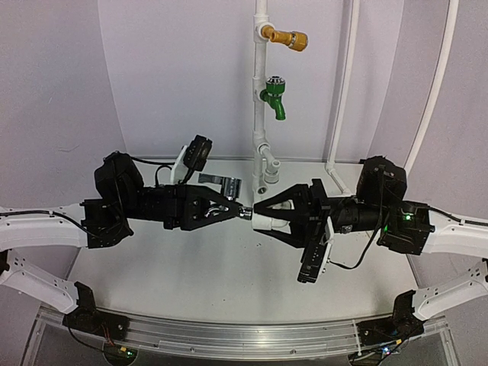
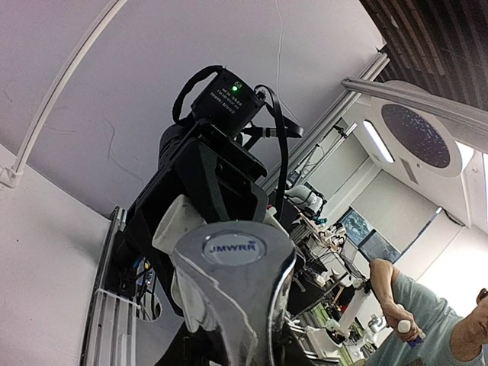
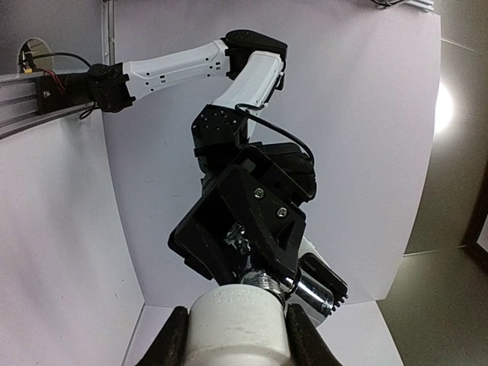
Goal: Install the water faucets
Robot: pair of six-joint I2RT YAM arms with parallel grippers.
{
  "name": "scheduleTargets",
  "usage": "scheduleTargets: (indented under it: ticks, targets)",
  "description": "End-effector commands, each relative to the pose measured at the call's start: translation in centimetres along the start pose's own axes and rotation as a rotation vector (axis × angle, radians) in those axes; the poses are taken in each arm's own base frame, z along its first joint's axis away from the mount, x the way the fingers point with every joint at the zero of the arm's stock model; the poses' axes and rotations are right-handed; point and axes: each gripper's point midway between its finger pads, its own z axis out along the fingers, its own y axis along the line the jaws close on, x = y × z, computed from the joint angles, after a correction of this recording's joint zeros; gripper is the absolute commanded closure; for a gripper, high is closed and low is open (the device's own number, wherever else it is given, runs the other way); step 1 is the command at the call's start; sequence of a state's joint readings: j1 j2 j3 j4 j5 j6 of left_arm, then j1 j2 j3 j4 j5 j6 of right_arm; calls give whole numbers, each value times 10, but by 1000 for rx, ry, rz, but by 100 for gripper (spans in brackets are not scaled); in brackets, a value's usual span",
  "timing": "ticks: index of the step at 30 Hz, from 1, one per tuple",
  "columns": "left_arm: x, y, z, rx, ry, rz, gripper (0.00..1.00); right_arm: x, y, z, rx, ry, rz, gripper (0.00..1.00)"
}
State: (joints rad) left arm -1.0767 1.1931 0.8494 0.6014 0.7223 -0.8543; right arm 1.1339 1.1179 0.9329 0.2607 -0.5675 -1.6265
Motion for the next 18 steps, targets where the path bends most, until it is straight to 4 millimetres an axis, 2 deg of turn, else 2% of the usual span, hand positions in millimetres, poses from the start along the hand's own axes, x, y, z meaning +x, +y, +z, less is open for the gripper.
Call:
scheduleTargets:
  ticks: [1, 18]
  targets:
    - [-13, -19, 6, 36, -19, 58, 100, -4, -21, -1, 49, -9, -37, 100]
    - [-14, -9, 6, -4, -35, 53, 100, -6, -36, -5, 122, -15, -54, 100]
